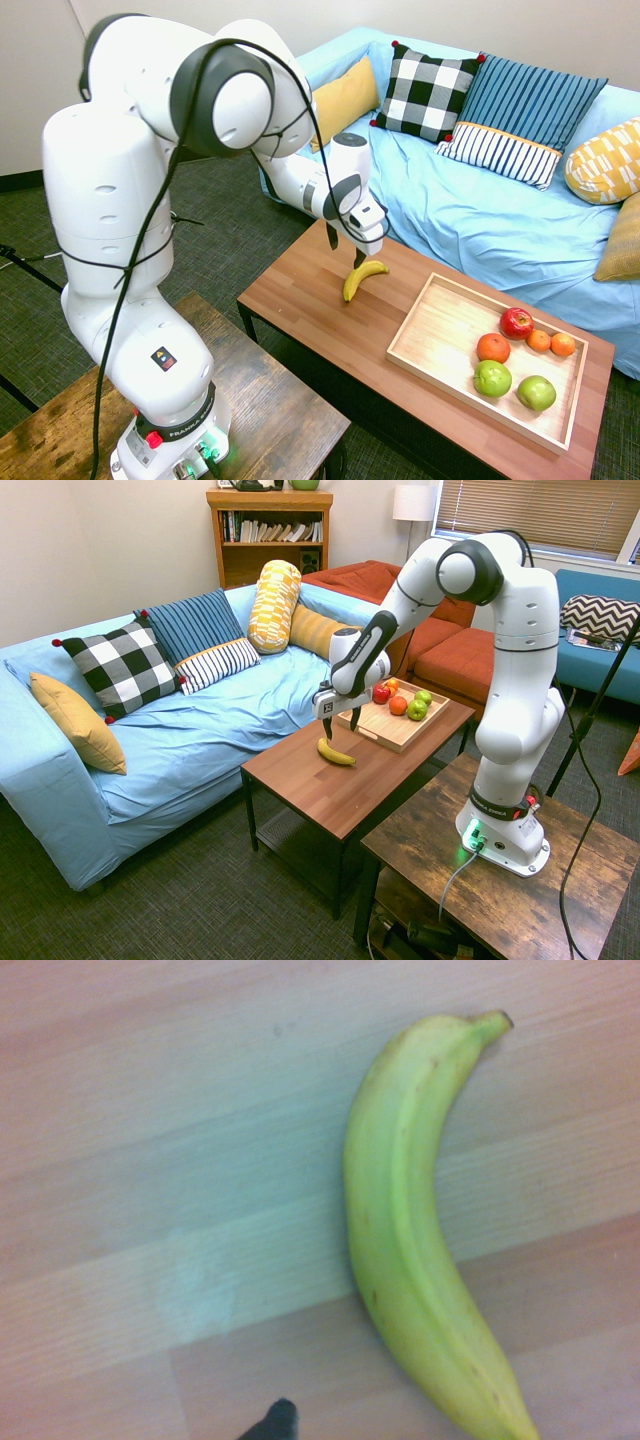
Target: Put banana in the tray
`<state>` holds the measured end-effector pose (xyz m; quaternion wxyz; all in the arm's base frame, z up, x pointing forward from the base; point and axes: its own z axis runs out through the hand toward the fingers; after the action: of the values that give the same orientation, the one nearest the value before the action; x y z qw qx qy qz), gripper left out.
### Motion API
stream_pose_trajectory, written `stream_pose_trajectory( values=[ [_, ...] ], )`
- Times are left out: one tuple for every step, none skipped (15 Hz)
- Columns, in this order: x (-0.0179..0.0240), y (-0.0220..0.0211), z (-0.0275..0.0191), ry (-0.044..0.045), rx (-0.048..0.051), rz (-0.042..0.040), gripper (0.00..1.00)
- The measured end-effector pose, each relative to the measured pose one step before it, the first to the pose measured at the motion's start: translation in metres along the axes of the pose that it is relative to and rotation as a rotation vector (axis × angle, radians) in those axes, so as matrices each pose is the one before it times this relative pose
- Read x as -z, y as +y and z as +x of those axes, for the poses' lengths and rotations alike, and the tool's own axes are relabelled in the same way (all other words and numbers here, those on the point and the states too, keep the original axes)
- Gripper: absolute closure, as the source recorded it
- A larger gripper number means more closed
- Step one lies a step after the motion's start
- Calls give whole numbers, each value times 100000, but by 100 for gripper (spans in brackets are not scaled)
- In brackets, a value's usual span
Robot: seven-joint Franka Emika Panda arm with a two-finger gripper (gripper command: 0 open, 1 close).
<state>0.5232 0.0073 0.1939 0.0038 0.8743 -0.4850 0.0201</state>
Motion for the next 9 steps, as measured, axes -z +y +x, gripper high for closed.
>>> stream_pose_trajectory(
  values=[
    [-1006, -749, 678, 78, -995, -239, 0],
    [-889, -655, 492, 75, -625, -386, 0],
    [-936, -621, 340, -131, -689, -451, 0],
    [-972, -608, 233, -216, -548, -468, 0],
    [-990, -570, 153, -348, -623, -468, 0],
    [-950, -504, 194, -65, -311, -510, 0],
    [-807, -431, 249, -104, -575, -311, 0],
    [-766, -323, 291, -91, -389, -306, 0],
    [-707, -186, 272, -199, -328, -356, 0]
  ],
)
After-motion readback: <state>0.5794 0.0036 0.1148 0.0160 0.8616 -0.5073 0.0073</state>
